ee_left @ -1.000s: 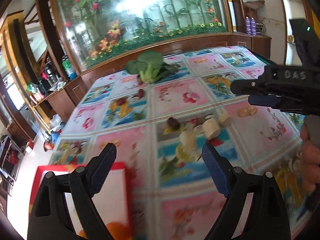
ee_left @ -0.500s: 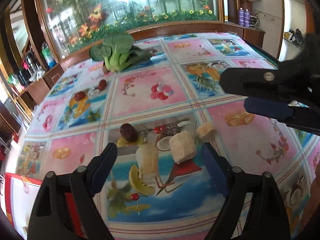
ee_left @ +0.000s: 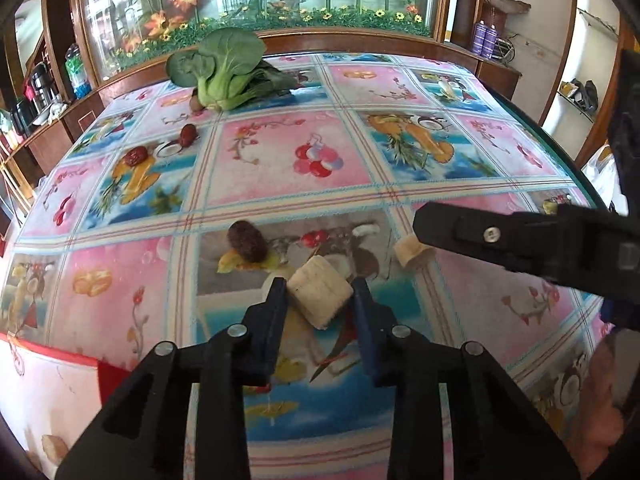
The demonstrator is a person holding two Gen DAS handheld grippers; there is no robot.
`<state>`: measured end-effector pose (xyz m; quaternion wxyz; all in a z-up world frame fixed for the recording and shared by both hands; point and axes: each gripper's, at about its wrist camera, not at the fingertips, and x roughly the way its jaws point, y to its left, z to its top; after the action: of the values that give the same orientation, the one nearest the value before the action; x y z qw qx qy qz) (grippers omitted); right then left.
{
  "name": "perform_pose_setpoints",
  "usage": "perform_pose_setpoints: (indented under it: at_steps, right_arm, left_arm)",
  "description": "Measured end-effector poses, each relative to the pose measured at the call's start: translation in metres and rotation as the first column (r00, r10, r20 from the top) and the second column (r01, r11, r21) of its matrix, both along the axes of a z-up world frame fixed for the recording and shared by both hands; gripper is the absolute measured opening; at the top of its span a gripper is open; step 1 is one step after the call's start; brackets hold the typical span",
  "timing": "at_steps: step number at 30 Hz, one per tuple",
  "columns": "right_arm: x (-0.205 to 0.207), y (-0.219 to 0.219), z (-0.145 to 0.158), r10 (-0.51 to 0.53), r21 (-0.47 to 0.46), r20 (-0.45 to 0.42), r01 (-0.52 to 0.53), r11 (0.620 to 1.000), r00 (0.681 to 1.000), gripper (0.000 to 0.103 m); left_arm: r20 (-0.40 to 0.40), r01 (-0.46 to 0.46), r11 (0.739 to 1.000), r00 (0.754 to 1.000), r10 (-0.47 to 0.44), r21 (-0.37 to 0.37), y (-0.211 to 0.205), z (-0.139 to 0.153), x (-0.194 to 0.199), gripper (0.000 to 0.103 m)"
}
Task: Organize fruits
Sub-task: 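Grasp a white yam chunk with the left gripper while the right grasps a beige chunk, then carry both chunks to the tray and open the left gripper while the right releases its chunk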
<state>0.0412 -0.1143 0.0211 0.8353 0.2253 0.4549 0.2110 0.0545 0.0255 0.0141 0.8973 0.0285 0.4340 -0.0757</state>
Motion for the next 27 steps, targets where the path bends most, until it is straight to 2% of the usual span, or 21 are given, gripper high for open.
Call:
perform_pose_setpoints:
  at_steps: [7,10,11,13,27]
  right_arm:
    - [-0.001,0.019,-0.002,0.019,-0.132,0.063,-0.011,0.991,0.998,0.04]
    - [-0.003,0.028,-0.001,0.025,-0.223,0.101,-0.002,0.975,0.995,0.032]
    - [-0.003,0.031,-0.001,0.027,-0.258,0.114,0.003,0.966,0.993,0.025]
    - [-0.003,0.036,-0.001,0.034,-0.298,0.13,0.006,0.955,0.991,0.025]
    - [-0.003,0.038,0.0,0.032,-0.305,0.127,0.009,0.952,0.991,0.025]
  left_arm:
    - [-0.011,0.008,0.999,1.0,-0.008,-0.033,0.011,0.004,-0.02,0.034]
    - [-0.013,0.011,0.999,1.0,-0.012,-0.036,0.013,0.004,-0.027,0.034]
    - [-0.013,0.01,0.999,1.0,-0.01,-0.039,0.014,0.003,-0.028,0.034]
    - [-0.012,0.007,0.999,1.0,-0.008,-0.041,0.014,0.003,-0.029,0.034]
    - [0.003,-0.028,1.0,1.0,0.028,0.006,0.012,-0.001,-0.02,0.033]
